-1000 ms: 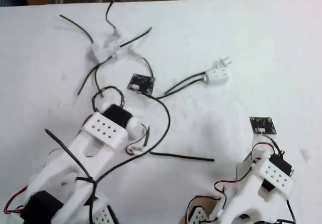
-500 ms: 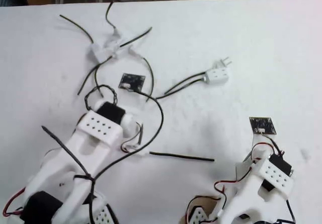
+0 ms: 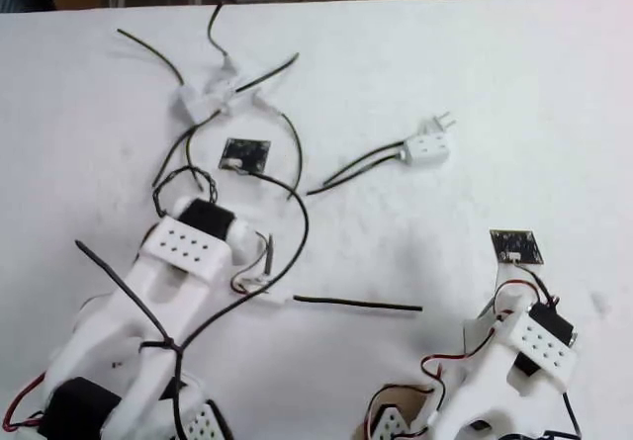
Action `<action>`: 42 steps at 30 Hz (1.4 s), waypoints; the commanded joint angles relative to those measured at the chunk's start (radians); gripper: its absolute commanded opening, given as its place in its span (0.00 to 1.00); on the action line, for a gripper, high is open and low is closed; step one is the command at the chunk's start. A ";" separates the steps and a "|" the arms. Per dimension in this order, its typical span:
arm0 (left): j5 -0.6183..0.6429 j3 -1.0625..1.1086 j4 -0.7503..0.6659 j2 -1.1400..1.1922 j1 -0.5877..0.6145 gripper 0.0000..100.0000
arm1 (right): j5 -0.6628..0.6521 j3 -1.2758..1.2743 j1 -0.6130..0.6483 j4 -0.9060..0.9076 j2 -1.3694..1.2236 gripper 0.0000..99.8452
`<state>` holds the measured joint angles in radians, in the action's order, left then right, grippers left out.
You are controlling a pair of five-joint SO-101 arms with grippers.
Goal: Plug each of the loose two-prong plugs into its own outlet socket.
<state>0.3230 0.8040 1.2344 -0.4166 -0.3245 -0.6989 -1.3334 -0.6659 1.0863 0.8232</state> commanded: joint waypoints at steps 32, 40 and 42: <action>-0.112 0.098 -0.133 0.008 -0.088 0.02 | -0.009 0.005 -0.005 -0.008 0.013 0.02; -0.282 0.083 -0.058 -0.002 -0.088 0.21 | -0.009 0.005 -0.005 -0.021 0.013 0.02; -0.331 0.061 -0.035 -0.002 -0.087 0.22 | -0.009 0.005 -0.005 -0.022 0.013 0.02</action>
<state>0.0775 0.9037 1.1592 -0.4074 -0.4012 -0.6989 -1.3334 -0.6659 1.0771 0.8232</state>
